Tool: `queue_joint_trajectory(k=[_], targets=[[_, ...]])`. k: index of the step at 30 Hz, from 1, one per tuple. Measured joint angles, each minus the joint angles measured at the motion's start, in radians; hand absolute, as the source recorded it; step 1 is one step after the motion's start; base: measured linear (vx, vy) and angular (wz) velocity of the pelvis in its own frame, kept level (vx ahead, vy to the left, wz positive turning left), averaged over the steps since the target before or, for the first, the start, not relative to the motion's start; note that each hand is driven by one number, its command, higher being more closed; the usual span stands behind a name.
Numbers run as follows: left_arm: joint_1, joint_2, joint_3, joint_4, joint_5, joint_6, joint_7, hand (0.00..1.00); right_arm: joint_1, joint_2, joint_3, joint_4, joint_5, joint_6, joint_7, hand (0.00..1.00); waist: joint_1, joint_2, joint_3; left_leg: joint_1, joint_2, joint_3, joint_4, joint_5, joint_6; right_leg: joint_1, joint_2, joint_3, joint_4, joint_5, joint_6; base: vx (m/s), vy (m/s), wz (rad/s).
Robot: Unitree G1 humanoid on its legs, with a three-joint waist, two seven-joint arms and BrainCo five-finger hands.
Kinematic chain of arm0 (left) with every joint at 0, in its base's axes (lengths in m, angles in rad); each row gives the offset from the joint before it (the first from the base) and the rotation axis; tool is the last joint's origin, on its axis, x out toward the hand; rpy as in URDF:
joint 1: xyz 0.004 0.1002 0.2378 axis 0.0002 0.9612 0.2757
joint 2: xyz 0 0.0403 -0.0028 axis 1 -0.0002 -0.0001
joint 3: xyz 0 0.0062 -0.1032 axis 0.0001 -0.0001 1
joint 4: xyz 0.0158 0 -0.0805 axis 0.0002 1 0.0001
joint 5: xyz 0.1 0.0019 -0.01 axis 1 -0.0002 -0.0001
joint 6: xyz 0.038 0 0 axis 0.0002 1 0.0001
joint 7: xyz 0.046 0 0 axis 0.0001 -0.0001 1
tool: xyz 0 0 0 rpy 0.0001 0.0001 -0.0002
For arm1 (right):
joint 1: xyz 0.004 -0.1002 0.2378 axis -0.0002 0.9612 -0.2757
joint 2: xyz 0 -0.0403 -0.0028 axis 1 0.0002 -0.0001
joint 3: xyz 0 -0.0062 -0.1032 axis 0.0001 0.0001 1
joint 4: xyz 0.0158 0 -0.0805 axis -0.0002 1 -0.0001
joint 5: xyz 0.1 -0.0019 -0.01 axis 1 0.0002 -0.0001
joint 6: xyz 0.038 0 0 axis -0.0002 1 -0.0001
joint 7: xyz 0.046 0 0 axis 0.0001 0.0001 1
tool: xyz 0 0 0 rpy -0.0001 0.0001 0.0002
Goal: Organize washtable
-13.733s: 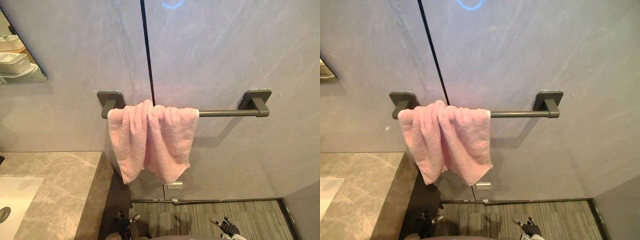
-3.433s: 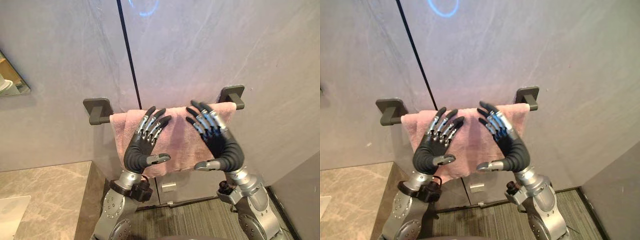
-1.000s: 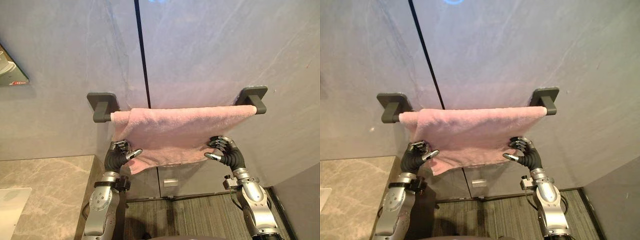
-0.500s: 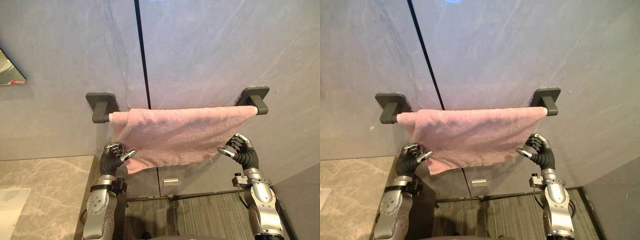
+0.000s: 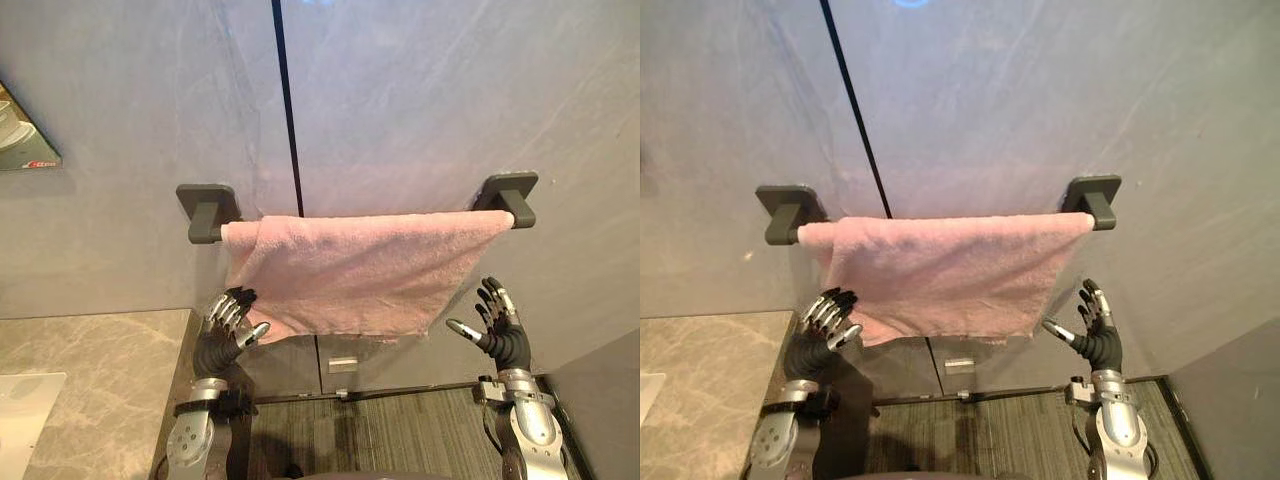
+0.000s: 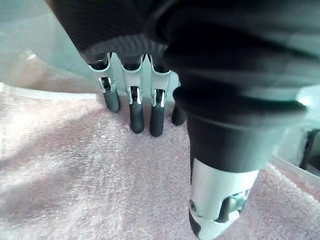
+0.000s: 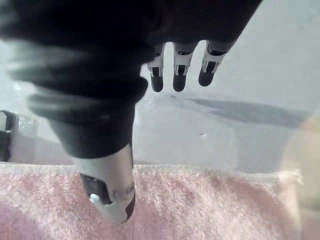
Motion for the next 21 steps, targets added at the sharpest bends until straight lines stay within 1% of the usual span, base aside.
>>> queue_joint_trajectory(k=[4, 8, 11, 16, 21], targets=[[0.032, -0.010, -0.021, 0.000, 0.000, 0.001, -0.015, 0.00, 0.041, 0.004, 0.012, -0.003, -0.009, 0.000, 0.002, 0.00, 0.004, -0.002, -0.001, 0.005, -0.001, 0.015, 0.008, -0.004, 0.003, -0.001, -0.006, -0.001, 0.030, -0.014, 0.003, -0.01, -0.005, -0.03], [0.052, -0.010, -0.022, 0.016, 0.001, 0.001, -0.021, 0.00, 0.071, 0.003, 0.016, -0.004, -0.014, 0.000, 0.003, 0.00, 0.010, -0.002, -0.002, 0.002, 0.000, 0.019, 0.023, -0.011, 0.002, -0.001, -0.012, -0.002, 0.032, -0.015, 0.003, -0.03, -0.006, 0.00], [0.059, -0.010, -0.022, 0.081, 0.001, 0.002, -0.020, 0.00, 0.103, 0.002, 0.032, 0.003, -0.014, 0.000, 0.002, 0.00, 0.020, 0.004, -0.018, 0.003, 0.001, 0.022, 0.028, -0.015, 0.001, -0.001, -0.013, -0.004, 0.032, -0.017, 0.003, -0.03, -0.011, 0.00], [0.059, -0.010, -0.016, 0.201, 0.002, 0.004, -0.010, 0.00, 0.114, 0.002, 0.081, 0.119, -0.016, 0.001, 0.003, 0.00, 0.027, 0.000, -0.030, 0.003, 0.000, 0.019, 0.036, -0.015, 0.001, -0.002, -0.016, -0.011, 0.048, -0.025, 0.002, -0.02, -0.011, 0.02], [0.050, -0.007, 0.000, 0.414, 0.041, 0.017, 0.021, 0.00, 0.116, 0.000, 0.128, 0.333, -0.059, 0.016, -0.001, 0.00, 0.029, -0.002, -0.044, 0.001, 0.001, 0.016, 0.037, -0.015, 0.000, -0.001, -0.017, -0.020, 0.066, -0.035, 0.002, -0.05, -0.023, 0.04]])
